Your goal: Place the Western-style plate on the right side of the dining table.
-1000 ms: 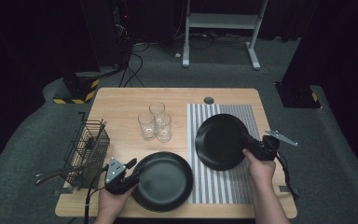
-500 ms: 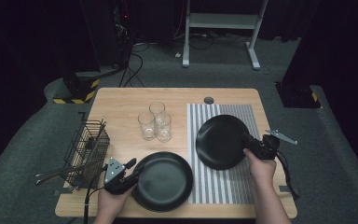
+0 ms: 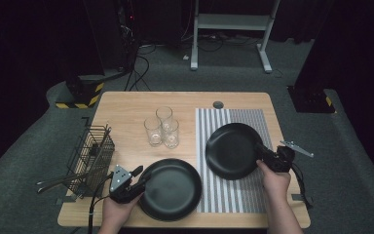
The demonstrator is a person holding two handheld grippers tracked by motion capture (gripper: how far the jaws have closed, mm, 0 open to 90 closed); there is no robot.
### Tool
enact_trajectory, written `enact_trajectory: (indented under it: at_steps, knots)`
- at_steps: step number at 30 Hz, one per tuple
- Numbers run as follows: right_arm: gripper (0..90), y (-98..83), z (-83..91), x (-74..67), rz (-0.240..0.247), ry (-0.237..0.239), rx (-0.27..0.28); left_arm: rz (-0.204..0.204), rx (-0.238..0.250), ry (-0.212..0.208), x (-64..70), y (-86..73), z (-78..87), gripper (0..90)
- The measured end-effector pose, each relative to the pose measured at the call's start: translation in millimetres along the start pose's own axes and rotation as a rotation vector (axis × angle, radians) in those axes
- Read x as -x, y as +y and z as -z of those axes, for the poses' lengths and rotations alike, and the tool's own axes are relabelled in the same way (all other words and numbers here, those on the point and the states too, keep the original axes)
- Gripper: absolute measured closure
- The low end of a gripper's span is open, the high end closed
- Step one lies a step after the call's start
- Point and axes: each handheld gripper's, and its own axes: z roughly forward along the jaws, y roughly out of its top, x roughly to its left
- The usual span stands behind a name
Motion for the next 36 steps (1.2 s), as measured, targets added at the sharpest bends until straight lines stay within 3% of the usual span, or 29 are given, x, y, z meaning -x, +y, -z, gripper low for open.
enact_trajectory:
  at_steps: [36]
  knots:
    - [80.4,-19.1,1.8,38.6,-0.099,-0.034,-0.071,0.000,-0.024,-0.003,-1.4,-2.9,-4.6,57.9]
